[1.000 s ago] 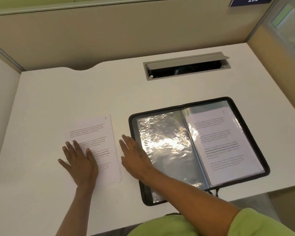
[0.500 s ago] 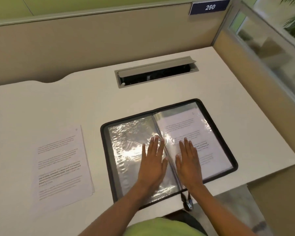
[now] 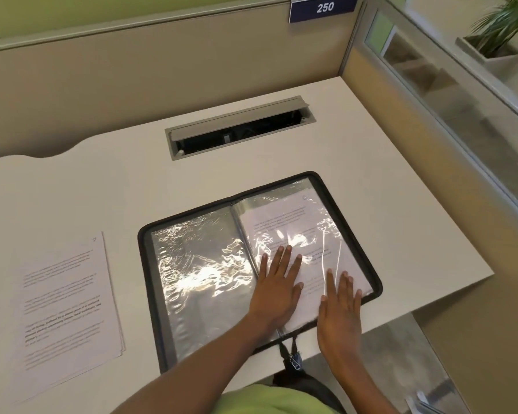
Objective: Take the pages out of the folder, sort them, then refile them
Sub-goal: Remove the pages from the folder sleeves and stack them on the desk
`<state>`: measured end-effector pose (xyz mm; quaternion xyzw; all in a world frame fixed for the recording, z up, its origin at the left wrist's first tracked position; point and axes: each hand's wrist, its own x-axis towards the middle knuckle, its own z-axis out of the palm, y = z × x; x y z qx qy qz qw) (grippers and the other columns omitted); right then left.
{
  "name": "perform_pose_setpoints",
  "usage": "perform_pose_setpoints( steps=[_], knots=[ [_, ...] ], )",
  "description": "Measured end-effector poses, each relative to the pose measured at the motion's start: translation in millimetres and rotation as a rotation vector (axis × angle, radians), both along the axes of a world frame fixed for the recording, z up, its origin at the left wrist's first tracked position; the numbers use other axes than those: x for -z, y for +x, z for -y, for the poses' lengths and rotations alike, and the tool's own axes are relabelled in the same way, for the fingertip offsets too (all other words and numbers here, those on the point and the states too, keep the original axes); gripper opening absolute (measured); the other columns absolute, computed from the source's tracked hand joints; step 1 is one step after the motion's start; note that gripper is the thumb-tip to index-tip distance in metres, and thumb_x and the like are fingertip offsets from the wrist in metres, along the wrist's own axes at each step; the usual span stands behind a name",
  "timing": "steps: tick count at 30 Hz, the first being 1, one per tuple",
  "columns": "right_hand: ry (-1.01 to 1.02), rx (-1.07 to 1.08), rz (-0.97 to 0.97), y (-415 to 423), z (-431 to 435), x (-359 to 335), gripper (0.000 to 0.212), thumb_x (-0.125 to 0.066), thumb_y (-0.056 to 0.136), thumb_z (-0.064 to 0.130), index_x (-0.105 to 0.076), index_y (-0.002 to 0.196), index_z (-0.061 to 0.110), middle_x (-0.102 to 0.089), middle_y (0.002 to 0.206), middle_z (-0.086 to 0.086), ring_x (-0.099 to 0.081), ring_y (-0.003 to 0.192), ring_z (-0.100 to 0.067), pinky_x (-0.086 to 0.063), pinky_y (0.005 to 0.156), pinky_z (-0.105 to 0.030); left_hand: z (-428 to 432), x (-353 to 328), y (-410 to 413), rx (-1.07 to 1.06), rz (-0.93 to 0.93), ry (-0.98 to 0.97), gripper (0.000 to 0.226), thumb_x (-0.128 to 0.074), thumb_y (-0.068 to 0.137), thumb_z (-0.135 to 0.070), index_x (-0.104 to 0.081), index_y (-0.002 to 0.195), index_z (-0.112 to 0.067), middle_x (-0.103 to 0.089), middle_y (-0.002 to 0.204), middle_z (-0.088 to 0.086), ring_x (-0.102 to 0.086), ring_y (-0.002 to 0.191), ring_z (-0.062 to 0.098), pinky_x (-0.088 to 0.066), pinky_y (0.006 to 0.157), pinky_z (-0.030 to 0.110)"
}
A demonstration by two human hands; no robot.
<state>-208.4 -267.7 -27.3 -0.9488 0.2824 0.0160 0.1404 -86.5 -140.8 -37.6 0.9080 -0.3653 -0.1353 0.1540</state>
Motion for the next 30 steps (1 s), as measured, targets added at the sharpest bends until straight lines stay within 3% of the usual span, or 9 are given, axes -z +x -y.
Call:
perform_pose_setpoints(
  steps=[3,6,9,11,16,20,23,25,30],
  knots=[
    [0.022,-0.102,0.050,6.7,-1.8,-4.3,0.097,-0.060,0.091,-0.005,-0.002,0.164,0.019,-0.009,0.170,-0.011,-0.005,0.159,-0.025,-0.013,0.128,-0.052,-2.5,-13.1,5.5,-0.098,-0.069,-0.103,0.064,-0.015,0.111,-0.054,-0.013,0.168,-0.025,0.001,0.175,-0.002,0.011,0.161,0.012,0.005,0.131,0.047],
    [0.065,-0.267,0.184,10.3,-13.0,-17.9,0.098,-0.056,0.086,-0.014,-0.007,0.165,0.018,-0.013,0.171,-0.008,-0.009,0.158,-0.023,-0.014,0.126,-0.049,-8.8,-48.7,18.4,-0.410,-0.260,-0.397,0.069,-0.015,0.108,-0.064,-0.028,0.165,-0.027,-0.022,0.170,-0.010,-0.017,0.157,0.008,-0.012,0.129,0.036],
    [0.078,-0.412,0.231,13.9,-33.6,-30.0,0.108,-0.053,0.076,-0.020,-0.006,0.165,0.020,-0.011,0.172,-0.004,-0.009,0.158,-0.021,-0.010,0.126,-0.045,-26.8,-81.2,48.0,-0.763,-0.554,-0.711,0.057,-0.031,0.110,-0.057,-0.052,0.149,-0.021,-0.057,0.150,0.000,-0.059,0.128,0.017,-0.046,0.109,0.038],
    [0.063,-0.537,0.238,15.9,-47.3,-31.4,0.113,-0.056,0.069,-0.020,-0.008,0.164,0.017,-0.012,0.171,-0.006,-0.010,0.158,-0.023,-0.012,0.125,-0.044,-47.6,-93.7,71.7,-0.956,-0.720,-0.851,0.043,-0.042,0.111,-0.049,-0.064,0.126,-0.016,-0.075,0.116,0.012,-0.073,0.097,0.026,-0.059,0.085,0.042],
    [0.144,-0.886,0.205,20.3,-74.2,-34.7,0.094,-0.041,0.078,-0.007,-0.011,0.164,0.016,-0.013,0.171,-0.009,-0.010,0.158,-0.026,-0.023,0.124,-0.045,-113.0,-86.6,100.0,-1.058,-0.728,-0.786,0.011,-0.066,0.100,-0.011,-0.076,0.102,-0.006,-0.079,0.095,0.016,-0.078,0.081,0.034,-0.064,0.066,0.040],
    [0.235,-1.068,0.180,28.8,-82.6,-40.2,0.064,-0.037,0.107,0.019,-0.008,0.164,0.019,-0.011,0.171,-0.006,-0.005,0.159,-0.021,-0.017,0.127,-0.042,-150.5,-75.6,98.2,-1.150,-0.629,-0.685,0.015,-0.071,0.094,-0.001,-0.080,0.086,-0.009,-0.075,0.071,0.002,-0.066,0.067,0.021,-0.052,0.060,0.025],
    [0.378,-0.997,0.191,36.1,-76.7,-50.6,0.062,-0.040,0.111,0.037,-0.012,0.164,0.023,-0.008,0.172,0.004,-0.004,0.158,-0.012,-0.009,0.129,-0.034,-176.6,-71.1,89.5,-1.181,-0.509,-0.589,0.018,-0.074,0.091,-0.005,-0.082,0.080,-0.017,-0.076,0.070,0.002,-0.066,0.067,0.021,-0.052,0.068,0.031],
    [0.388,-0.845,0.179,46.4,-65.6,-49.2,0.060,-0.033,0.111,0.042,-0.007,0.164,0.029,-0.002,0.171,0.011,0.000,0.157,-0.007,-0.009,0.129,-0.033,-191.9,-70.6,82.4,-1.195,-0.420,-0.528,0.018,-0.076,0.091,-0.006,-0.081,0.079,-0.019,-0.076,0.070,0.003,-0.068,0.061,0.018,-0.053,0.062,0.027],
    [0.330,-0.547,0.172,88.1,-21.5,-34.1,0.057,-0.030,0.111,0.042,-0.009,0.164,0.031,-0.003,0.171,0.013,-0.001,0.157,-0.004,-0.012,0.128,-0.034,-211.4,-62.8,70.8,-1.227,-0.339,-0.434,0.016,-0.080,0.090,-0.008,-0.081,0.079,-0.019,-0.074,0.066,0.003,-0.062,0.056,0.015,-0.049,0.058,0.023]
  ],
)
